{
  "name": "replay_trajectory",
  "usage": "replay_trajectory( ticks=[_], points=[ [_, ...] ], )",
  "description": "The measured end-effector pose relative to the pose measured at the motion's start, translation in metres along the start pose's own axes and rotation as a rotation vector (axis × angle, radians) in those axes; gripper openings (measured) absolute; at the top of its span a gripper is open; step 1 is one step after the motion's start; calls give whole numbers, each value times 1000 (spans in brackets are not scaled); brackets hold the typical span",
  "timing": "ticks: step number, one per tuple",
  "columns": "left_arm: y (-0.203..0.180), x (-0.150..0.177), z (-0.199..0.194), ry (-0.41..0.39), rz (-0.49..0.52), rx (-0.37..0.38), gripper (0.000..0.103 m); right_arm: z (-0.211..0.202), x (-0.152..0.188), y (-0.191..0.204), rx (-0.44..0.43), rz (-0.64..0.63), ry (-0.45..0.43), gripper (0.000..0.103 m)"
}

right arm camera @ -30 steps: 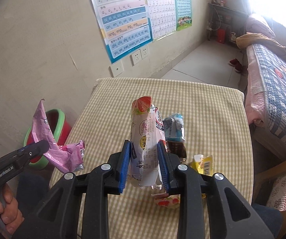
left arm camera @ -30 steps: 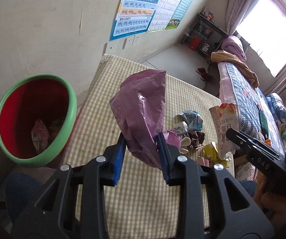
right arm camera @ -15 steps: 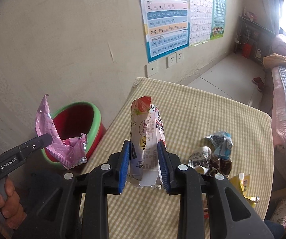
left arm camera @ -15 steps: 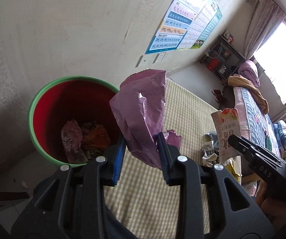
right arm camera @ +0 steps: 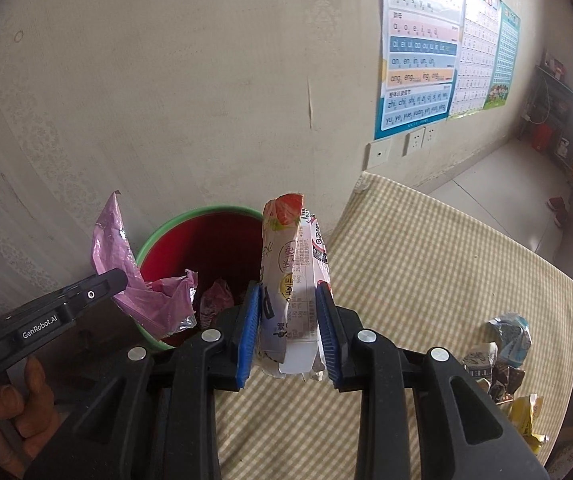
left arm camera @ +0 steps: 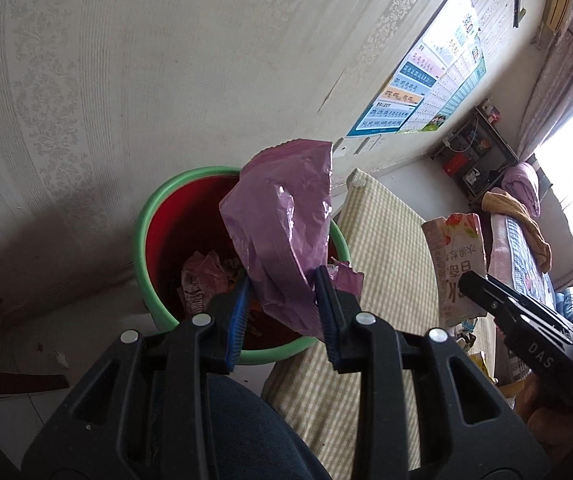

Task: Collect trash
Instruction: 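Carry the purple bag and white carton over the red bin, then open both grippers to drop the bag and carton into the bin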

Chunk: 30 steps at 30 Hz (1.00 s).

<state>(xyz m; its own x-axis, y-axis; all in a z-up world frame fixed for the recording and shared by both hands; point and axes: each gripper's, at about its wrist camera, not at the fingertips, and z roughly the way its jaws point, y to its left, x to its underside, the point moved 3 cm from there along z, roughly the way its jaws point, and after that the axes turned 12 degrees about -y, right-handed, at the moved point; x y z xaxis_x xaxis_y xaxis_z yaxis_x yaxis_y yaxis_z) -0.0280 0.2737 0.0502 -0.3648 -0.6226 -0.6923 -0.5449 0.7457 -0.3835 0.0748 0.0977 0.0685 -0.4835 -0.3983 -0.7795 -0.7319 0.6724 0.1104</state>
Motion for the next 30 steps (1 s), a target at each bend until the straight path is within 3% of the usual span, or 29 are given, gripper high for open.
replay_trajectory(
  ticks=[20, 23, 27, 30],
  points=[
    [34, -12, 30, 27, 9, -66, 31, 64, -13, 58, -87, -47, 52, 29],
    [39, -11, 37, 43, -3, -77, 32, 75, -9, 61, -96, -46, 75, 34],
    [48, -9, 43, 57, -30, -85, 40, 88, -3, 64, -95, -51, 106, 36],
    [52, -8, 45, 54, -38, -101, 60, 91, 0, 63, -85, -53, 112, 49]
  ],
)
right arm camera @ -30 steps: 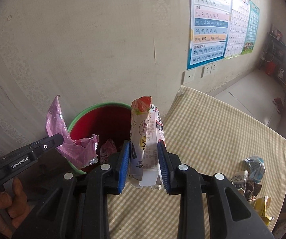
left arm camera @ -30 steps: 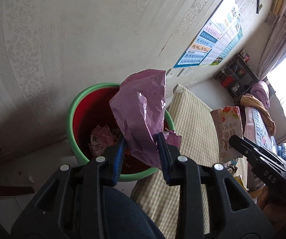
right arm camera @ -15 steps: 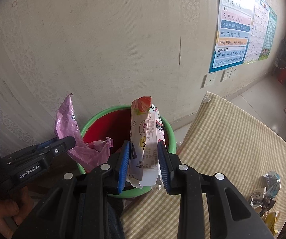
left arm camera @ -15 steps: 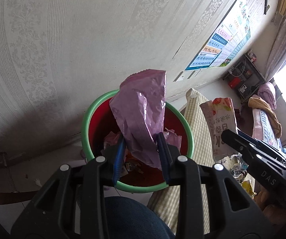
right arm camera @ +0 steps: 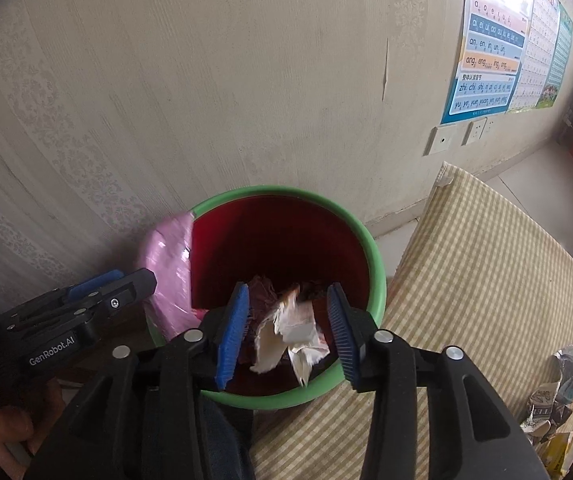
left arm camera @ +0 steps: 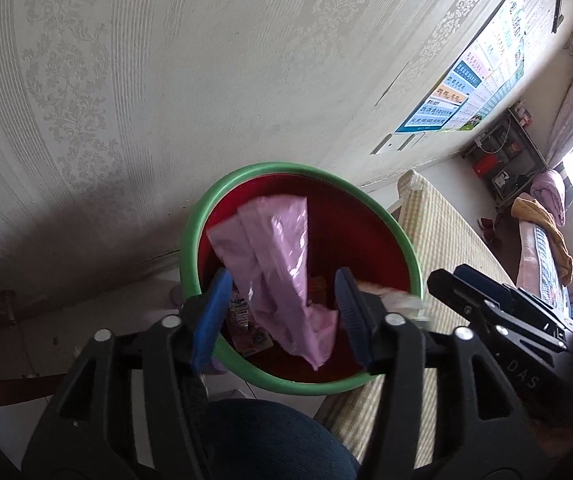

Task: Collect trash
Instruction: 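Open both grippers to drop the bag and carton into the bin, then move both grippers back over the table toward the crumpled paper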

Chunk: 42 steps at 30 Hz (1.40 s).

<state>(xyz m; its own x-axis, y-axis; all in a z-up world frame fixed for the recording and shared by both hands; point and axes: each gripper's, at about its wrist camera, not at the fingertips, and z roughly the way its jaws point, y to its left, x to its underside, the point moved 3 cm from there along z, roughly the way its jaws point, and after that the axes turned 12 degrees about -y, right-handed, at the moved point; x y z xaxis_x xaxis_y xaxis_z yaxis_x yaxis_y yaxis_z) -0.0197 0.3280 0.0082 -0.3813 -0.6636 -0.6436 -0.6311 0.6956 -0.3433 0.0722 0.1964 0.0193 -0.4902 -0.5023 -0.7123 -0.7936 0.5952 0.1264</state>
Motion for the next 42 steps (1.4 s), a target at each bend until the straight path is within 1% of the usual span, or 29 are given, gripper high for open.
replay_trajectory(
  ticks=[1, 2, 4, 7, 9, 12, 16, 20, 27, 35, 42],
  points=[
    [1, 0, 0, -2, -7, -4, 68, -1, 1, -1, 4, -2, -4, 50],
    [3, 0, 0, -3, -16, -6, 70, -2, 1, -2, 7, -3, -6, 53],
    [4, 0, 0, -4, -24, -11, 79, -4, 2, -6, 12, 1, -6, 56],
    [5, 0, -3, -11, -32, -19, 88, -10, 3, -12, 23, 13, -11, 61],
    [4, -1, -7, -20, -33, -22, 92, -15, 4, -16, 33, 20, -16, 66],
    [-3, 1, -12, -29, -32, -19, 97, -27, 7, -24, 48, 31, -27, 70],
    [-22, 5, -15, -22, -7, 3, 97, -46, 14, -37, 72, 45, -39, 72],
    [-49, 14, -19, -14, 31, 36, 97, -66, 21, -53, 97, 64, -54, 73],
    [-93, 29, -28, -6, 106, 81, 97, -103, 38, -91, 150, 124, -85, 75],
    [-141, 51, -39, 5, 181, 124, 97, -147, 67, -139, 217, 196, -113, 75],
    [-190, 76, -48, 26, 265, 186, 97, -189, 97, -183, 298, 268, -136, 75]
  ],
)
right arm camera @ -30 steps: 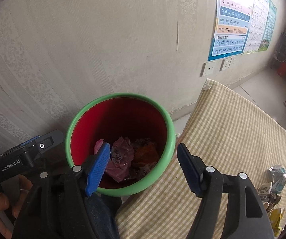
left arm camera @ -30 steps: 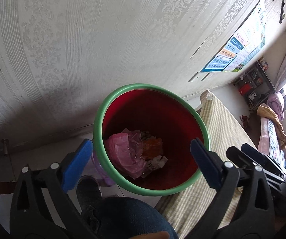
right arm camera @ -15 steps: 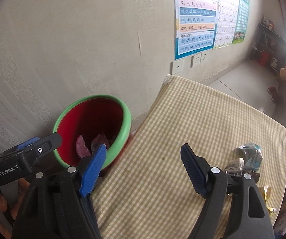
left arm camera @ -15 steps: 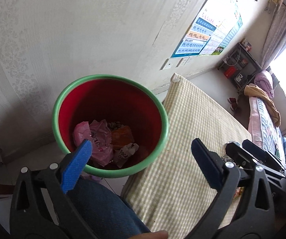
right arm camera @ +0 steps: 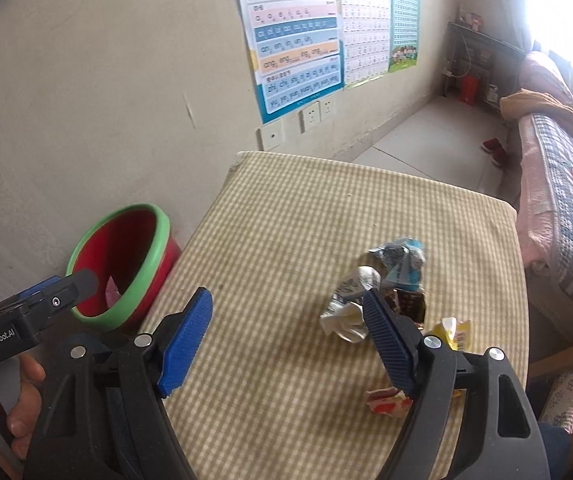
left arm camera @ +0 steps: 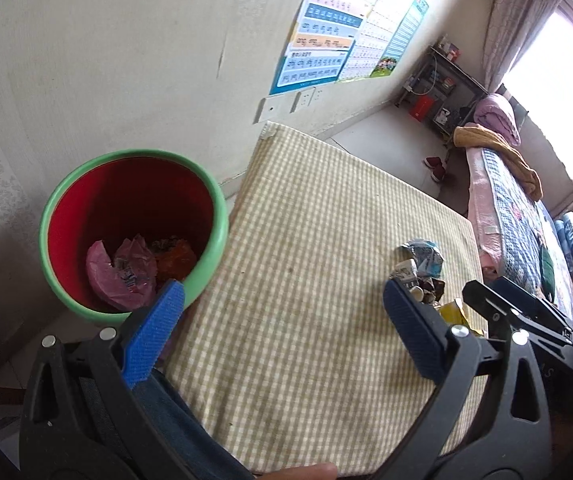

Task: Collect trash
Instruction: 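Move both grippers back over the table toward the crumpled paper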

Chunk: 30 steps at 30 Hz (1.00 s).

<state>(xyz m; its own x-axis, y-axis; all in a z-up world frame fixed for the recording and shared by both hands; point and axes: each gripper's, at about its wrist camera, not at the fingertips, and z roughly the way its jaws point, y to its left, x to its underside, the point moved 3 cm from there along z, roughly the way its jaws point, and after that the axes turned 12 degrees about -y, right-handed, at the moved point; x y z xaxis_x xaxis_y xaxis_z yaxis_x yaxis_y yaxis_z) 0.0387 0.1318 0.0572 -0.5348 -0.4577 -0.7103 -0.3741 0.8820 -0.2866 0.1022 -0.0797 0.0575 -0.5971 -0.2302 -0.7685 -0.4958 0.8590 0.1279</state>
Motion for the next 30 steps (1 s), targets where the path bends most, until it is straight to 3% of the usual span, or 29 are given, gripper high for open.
replay_trajectory(
  ticks=[18, 30],
  points=[
    [-100, 29, 1, 49, 173, 95, 97, -57, 38, -118, 162, 155, -20, 76],
    [-151, 47, 27, 139, 202, 178, 97, -55, 65, -167, 207, 230, 24, 76]
  ],
)
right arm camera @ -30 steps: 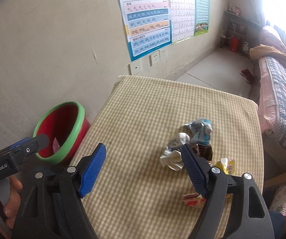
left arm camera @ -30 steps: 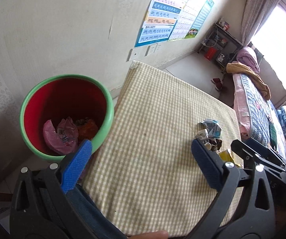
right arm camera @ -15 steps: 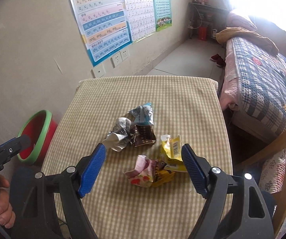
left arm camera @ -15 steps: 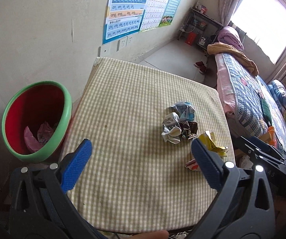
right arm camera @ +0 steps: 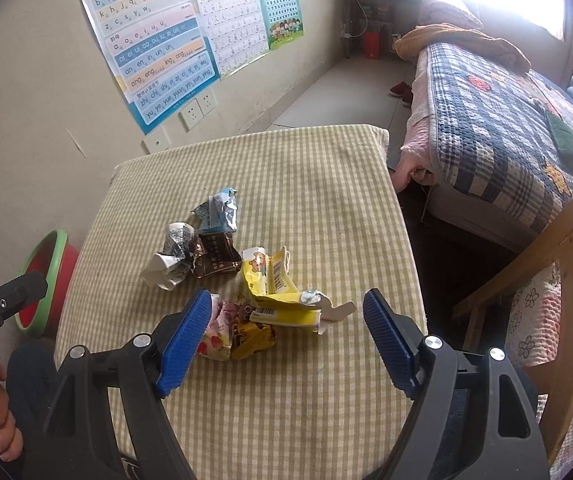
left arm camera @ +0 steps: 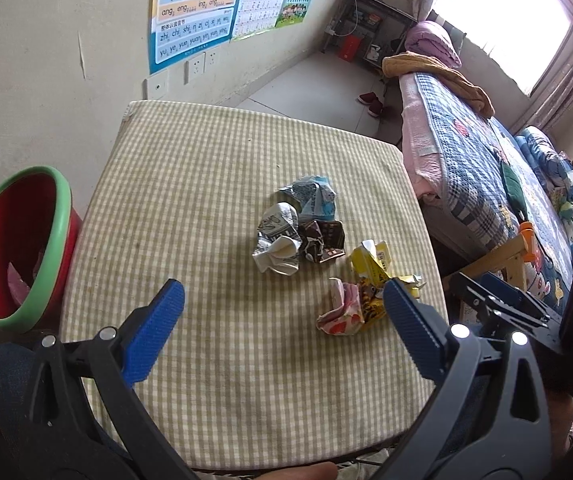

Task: Collect trash
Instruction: 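Move both grippers back over the table toward the crumpled paper, then grasp the white crumpled paper with the left gripper while the right grasps the yellow bear wrapper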

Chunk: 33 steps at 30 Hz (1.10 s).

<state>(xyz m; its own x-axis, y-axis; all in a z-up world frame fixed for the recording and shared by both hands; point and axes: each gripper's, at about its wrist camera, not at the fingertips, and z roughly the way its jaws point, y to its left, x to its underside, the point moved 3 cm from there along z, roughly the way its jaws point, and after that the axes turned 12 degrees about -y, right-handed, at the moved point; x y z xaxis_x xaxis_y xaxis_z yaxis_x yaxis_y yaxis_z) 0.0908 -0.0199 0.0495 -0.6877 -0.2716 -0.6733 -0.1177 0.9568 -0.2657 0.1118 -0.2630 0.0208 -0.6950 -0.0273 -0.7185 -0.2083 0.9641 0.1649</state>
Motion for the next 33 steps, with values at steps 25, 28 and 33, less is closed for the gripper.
replay_trajectory(
  ticks=[25, 28, 33],
  points=[
    [0, 5, 104, 151, 39, -41, 97, 89, 9, 6, -63, -24, 165, 76],
    [3, 7, 117, 162, 59, -58, 97, 97, 12, 8, -69, -33, 183, 76],
    [10, 11, 137, 178, 73, -84, 96, 108, 18, 6, -67, -36, 202, 76]
  ],
)
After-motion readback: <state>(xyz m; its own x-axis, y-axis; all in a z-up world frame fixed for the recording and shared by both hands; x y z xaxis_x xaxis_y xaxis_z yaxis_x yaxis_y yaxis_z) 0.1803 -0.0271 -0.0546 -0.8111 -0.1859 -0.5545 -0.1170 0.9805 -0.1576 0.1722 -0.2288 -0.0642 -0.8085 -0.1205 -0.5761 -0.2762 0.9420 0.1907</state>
